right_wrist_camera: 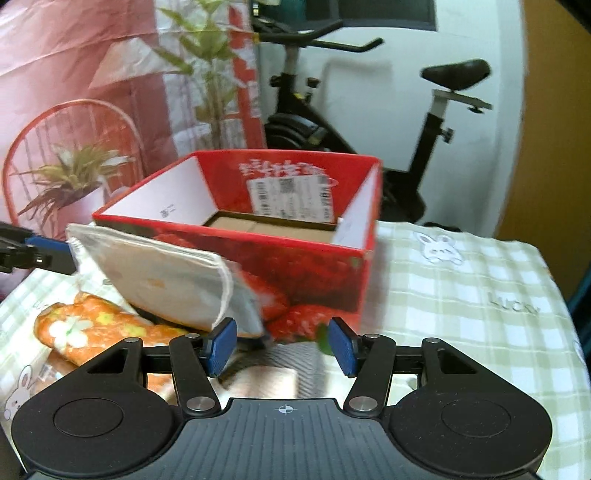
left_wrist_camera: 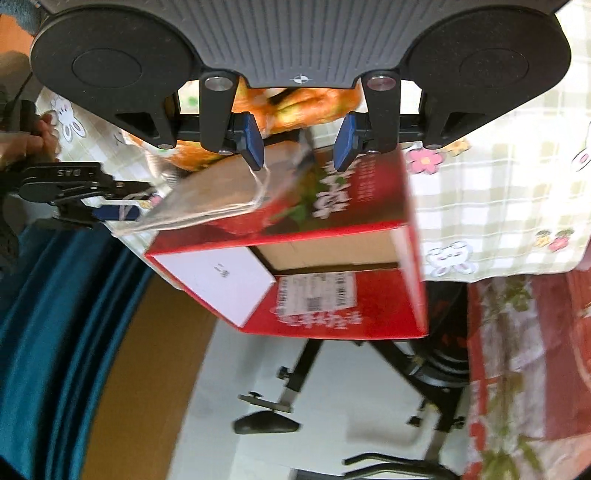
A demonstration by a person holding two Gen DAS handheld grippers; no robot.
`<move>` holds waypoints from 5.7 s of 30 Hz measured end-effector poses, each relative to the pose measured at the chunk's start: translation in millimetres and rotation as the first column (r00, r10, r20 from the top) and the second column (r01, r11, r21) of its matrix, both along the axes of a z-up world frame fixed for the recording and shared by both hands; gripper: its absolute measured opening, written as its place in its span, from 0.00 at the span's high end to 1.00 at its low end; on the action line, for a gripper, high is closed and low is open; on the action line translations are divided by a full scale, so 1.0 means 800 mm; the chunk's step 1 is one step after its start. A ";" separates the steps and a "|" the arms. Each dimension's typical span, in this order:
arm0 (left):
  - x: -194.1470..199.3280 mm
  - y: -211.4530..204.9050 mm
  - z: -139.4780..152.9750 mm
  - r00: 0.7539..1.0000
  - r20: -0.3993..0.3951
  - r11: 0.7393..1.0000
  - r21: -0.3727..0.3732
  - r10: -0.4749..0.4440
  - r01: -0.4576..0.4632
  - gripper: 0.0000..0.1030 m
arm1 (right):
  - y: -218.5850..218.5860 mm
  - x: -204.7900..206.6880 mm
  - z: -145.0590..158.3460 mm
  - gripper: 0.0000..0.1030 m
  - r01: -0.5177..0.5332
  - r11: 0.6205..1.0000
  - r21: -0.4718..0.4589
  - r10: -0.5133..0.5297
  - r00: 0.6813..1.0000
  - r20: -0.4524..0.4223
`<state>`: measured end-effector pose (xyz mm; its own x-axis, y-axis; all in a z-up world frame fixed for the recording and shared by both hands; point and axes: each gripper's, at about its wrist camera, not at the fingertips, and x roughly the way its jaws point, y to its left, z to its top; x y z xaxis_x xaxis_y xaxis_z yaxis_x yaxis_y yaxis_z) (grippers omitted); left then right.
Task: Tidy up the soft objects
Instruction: 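Reach both grippers to the white crown-print pouch and close on it, then lift the white pouch with both grippers and carry it over the box, then open both grippers to release the white pouch into the box, then lower both grippers to the orange floral cloth and close on it, then lift the orange floral cloth with both grippers and carry it over the box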
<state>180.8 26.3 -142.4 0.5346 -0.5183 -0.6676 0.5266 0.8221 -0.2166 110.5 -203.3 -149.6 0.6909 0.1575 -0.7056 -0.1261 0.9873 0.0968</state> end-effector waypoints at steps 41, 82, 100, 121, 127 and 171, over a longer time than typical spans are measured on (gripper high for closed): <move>0.077 -0.045 0.090 0.981 0.176 0.987 -0.150 0.087 -0.060 0.91 | -0.006 0.119 0.105 0.95 -0.051 0.997 0.056 0.040 0.983 0.181; 0.123 -0.022 0.035 0.979 -0.017 0.978 -0.034 0.204 -0.204 0.37 | 0.002 0.152 0.033 0.68 0.099 0.995 0.026 -0.100 0.994 0.034; 0.014 0.023 0.005 0.939 -0.171 0.948 -0.065 0.298 -0.313 0.39 | 0.044 0.008 0.009 0.68 0.103 0.988 0.112 -0.100 0.994 -0.035; 0.029 0.062 -0.076 0.817 -0.459 0.880 -0.141 0.348 -0.454 0.35 | 0.041 0.001 -0.041 0.49 0.159 0.968 0.196 -0.120 0.973 -0.198; 0.039 0.057 -0.090 0.789 -0.521 0.857 -0.191 0.325 -0.478 0.36 | 0.042 0.002 -0.043 0.53 0.153 0.967 0.206 -0.111 0.973 -0.204; 0.059 -0.011 0.095 0.962 0.149 0.966 -0.157 0.227 -0.203 0.75 | 0.033 0.101 0.106 0.91 -0.050 0.998 0.039 0.042 0.983 0.177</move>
